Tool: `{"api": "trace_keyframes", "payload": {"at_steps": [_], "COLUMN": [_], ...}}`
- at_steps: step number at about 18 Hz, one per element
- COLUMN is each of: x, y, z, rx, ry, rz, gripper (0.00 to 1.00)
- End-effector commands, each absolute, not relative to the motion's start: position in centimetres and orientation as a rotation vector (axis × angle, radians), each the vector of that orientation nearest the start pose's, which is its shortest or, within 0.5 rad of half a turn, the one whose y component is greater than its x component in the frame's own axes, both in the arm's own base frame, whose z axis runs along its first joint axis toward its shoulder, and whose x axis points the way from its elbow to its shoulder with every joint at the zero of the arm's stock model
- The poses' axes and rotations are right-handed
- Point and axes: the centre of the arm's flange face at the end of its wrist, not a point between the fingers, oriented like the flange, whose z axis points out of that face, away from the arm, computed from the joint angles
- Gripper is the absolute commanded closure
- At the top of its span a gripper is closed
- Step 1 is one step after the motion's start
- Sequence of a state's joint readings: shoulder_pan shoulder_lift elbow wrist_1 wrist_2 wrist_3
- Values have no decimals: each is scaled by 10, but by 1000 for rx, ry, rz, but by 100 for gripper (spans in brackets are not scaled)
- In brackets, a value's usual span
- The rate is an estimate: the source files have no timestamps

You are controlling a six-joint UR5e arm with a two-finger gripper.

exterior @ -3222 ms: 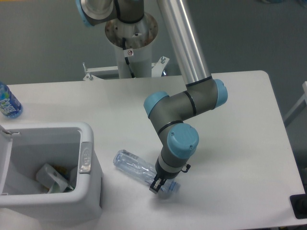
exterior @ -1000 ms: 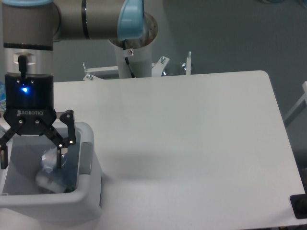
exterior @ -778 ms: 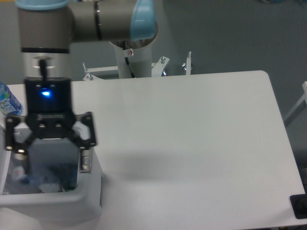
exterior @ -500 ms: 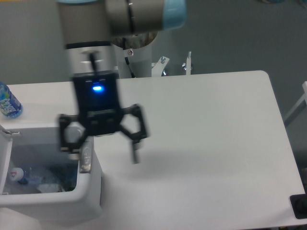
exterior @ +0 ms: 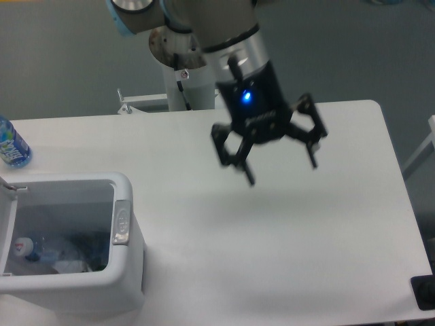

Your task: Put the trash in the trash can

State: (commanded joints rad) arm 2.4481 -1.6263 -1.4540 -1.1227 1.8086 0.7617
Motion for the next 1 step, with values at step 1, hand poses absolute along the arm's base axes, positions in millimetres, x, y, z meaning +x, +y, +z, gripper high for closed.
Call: {"api": "trace_keyframes", "payload": {"at_steps": [1], "x": [-349], "y": [431], "z": [575], "rx": [-2864], "ry": [-211], "rz": [779], "gripper": [0]}}
